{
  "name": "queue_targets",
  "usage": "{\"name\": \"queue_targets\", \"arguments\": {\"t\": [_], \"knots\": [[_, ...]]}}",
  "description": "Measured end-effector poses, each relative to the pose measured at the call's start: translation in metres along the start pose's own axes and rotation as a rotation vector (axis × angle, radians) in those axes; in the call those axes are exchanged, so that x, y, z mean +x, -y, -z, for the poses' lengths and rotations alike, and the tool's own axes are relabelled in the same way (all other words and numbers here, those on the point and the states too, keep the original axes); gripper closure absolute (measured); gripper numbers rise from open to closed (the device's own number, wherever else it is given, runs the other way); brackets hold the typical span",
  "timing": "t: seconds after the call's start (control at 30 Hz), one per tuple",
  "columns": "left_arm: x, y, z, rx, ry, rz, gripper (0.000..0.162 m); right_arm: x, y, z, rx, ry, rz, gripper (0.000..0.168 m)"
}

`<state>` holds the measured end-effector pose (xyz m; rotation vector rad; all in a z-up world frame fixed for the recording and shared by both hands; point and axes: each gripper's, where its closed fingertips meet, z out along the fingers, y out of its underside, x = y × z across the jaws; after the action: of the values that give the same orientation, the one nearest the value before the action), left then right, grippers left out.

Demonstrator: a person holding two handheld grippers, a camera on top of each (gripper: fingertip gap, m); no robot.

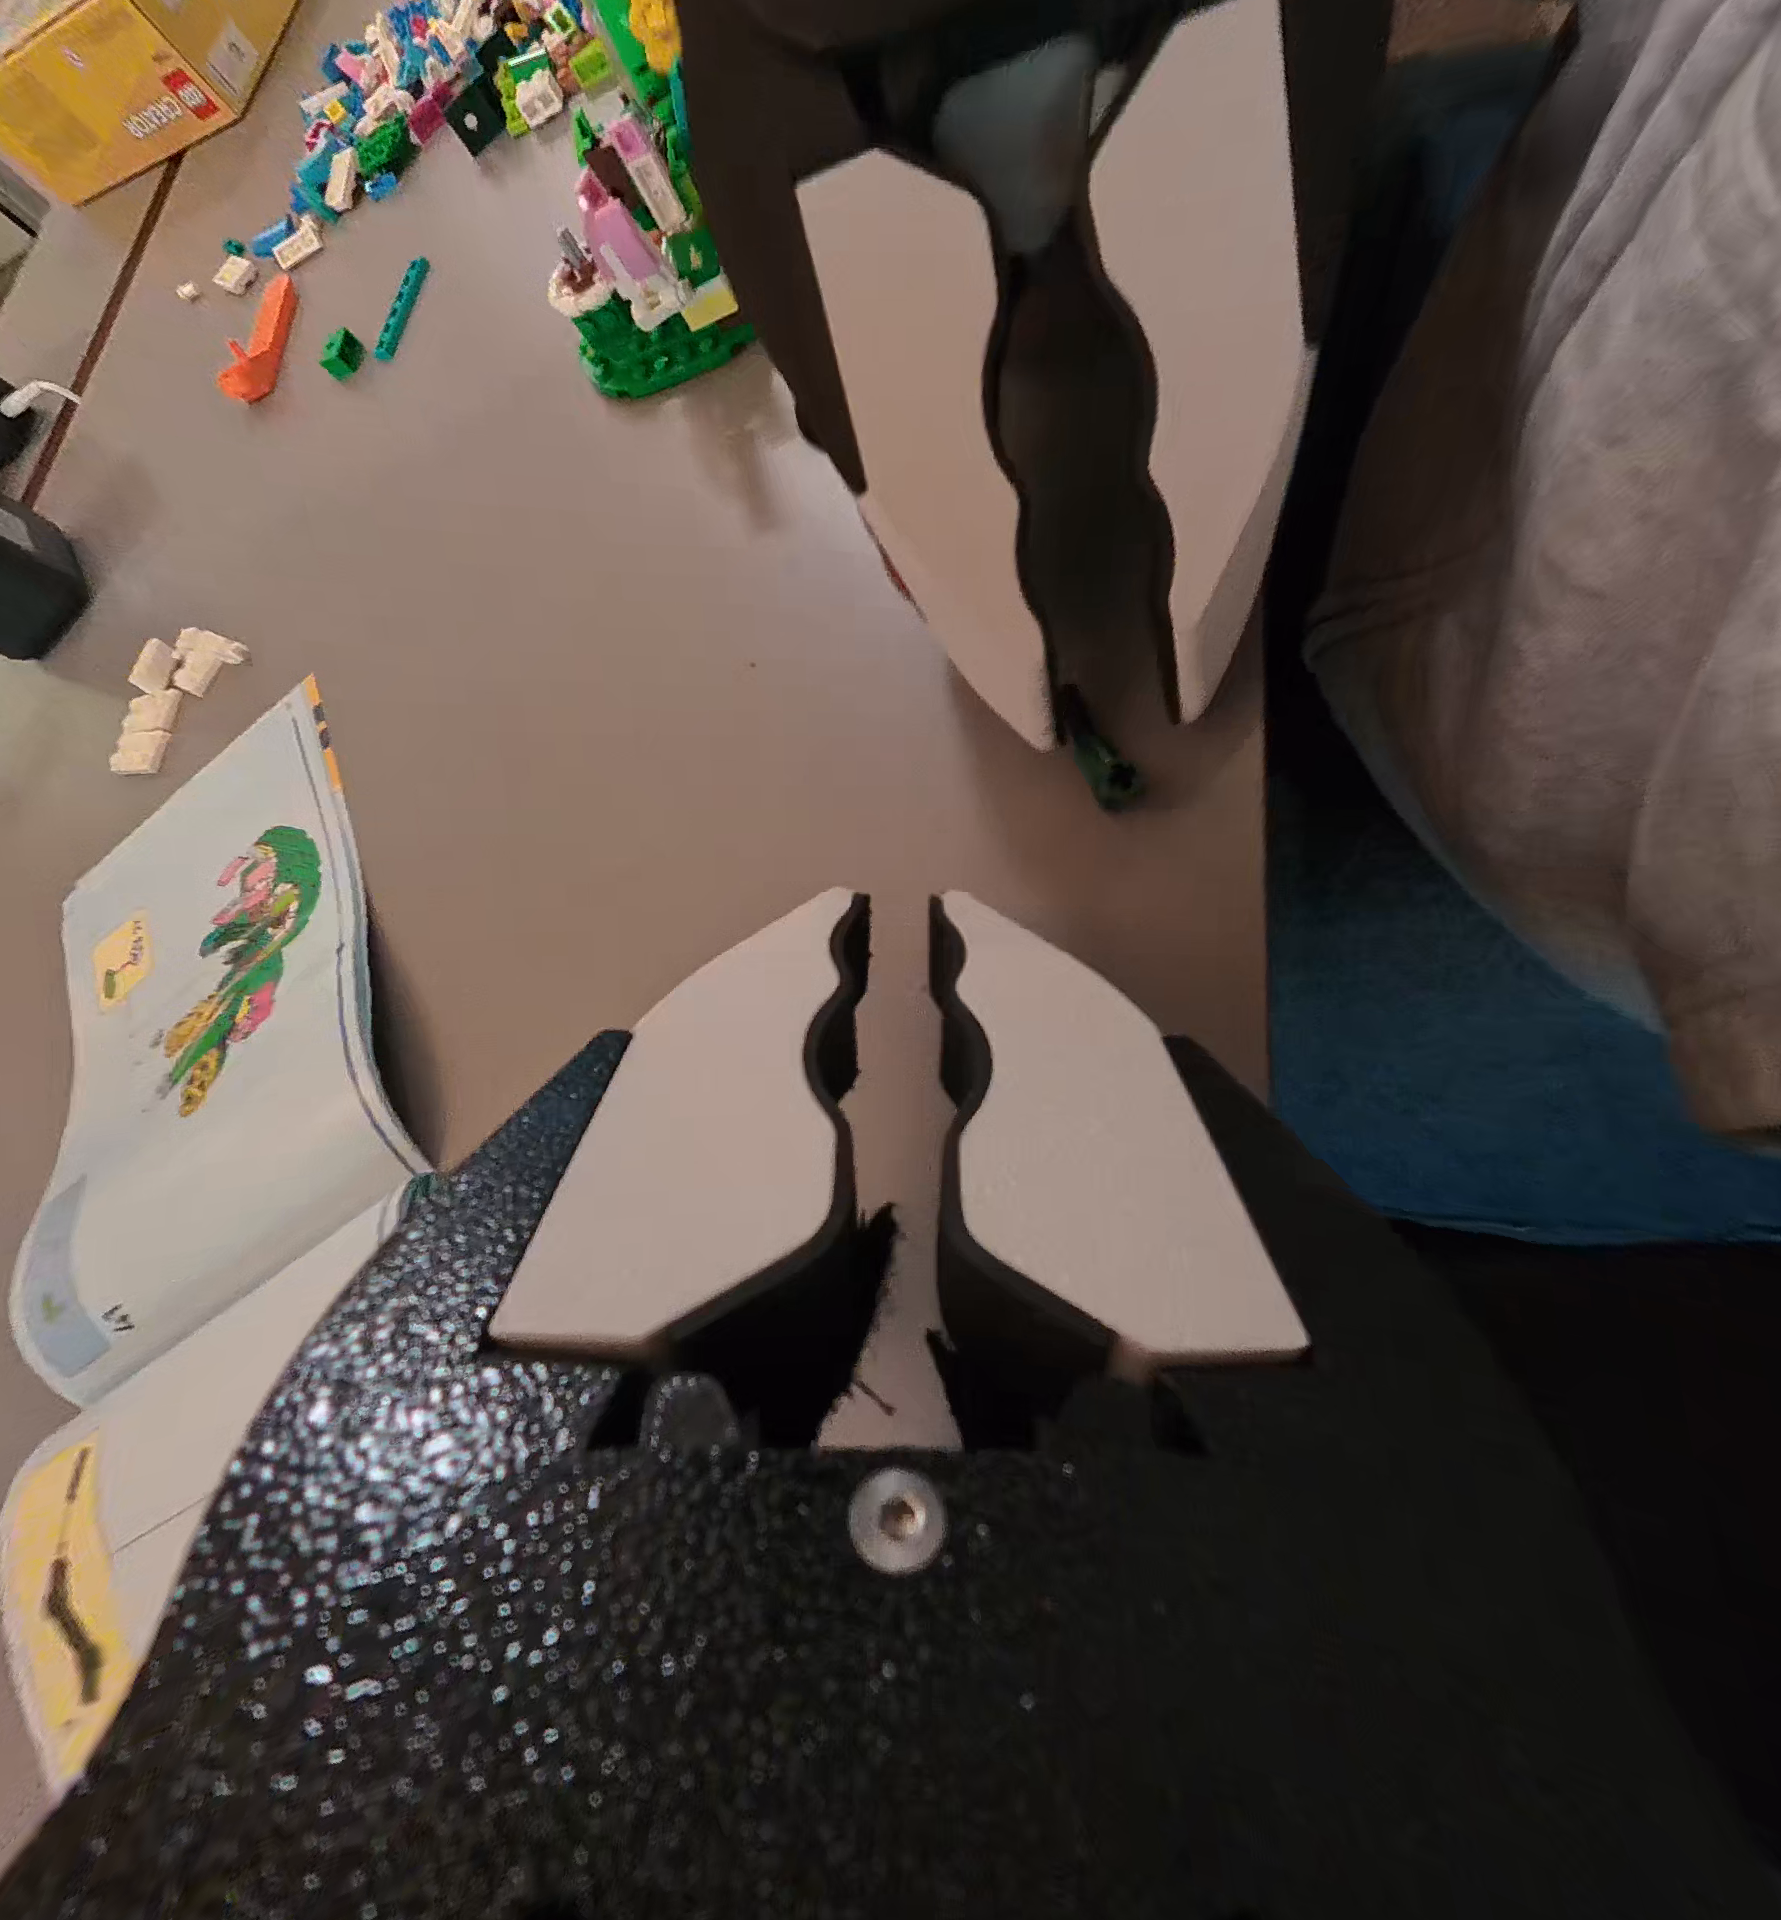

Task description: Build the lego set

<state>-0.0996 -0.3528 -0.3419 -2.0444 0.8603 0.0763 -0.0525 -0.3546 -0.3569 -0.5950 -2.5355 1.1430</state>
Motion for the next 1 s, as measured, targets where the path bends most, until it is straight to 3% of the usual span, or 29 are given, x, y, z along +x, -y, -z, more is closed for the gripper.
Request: {"name": "queue_targets", "arguments": {"t": [0.03, 0.17, 0.23, 0.47, 0.63, 0.8, 1.0], "knots": [[0.003, 0.002, 0.002, 0.011, -0.019, 0.024, 0.147, 0.000, 0.001, -0.002, -0.011, 0.000, 0.017, 0.151], [0.019, 0.011, 0.005, 0.053, -0.122, 0.132, 0.121, 0.007, 0.000, -0.006, -0.053, -0.027, 0.050, 0.164], [0.024, 0.012, 0.003, 0.054, -0.149, 0.168, 0.117, 0.007, 0.001, -0.006, -0.059, -0.014, 0.041, 0.167], [0.022, 0.012, -0.010, 0.045, -0.103, 0.194, 0.125, 0.018, 0.012, 0.001, 0.049, -0.061, -0.013, 0.168], [0.026, 0.008, -0.016, -0.005, -0.120, 0.175, 0.124, 0.019, 0.005, 0.004, 0.028, -0.070, -0.011, 0.168], [0.030, 0.007, -0.019, -0.058, -0.087, 0.127, 0.128, 0.018, 0.003, 0.008, 0.044, -0.051, -0.043, 0.158], [0.024, 0.004, -0.022, -0.117, -0.004, 0.255, 0.133, 0.025, 0.002, 0.012, 0.066, -0.087, -0.077, 0.156]]}}
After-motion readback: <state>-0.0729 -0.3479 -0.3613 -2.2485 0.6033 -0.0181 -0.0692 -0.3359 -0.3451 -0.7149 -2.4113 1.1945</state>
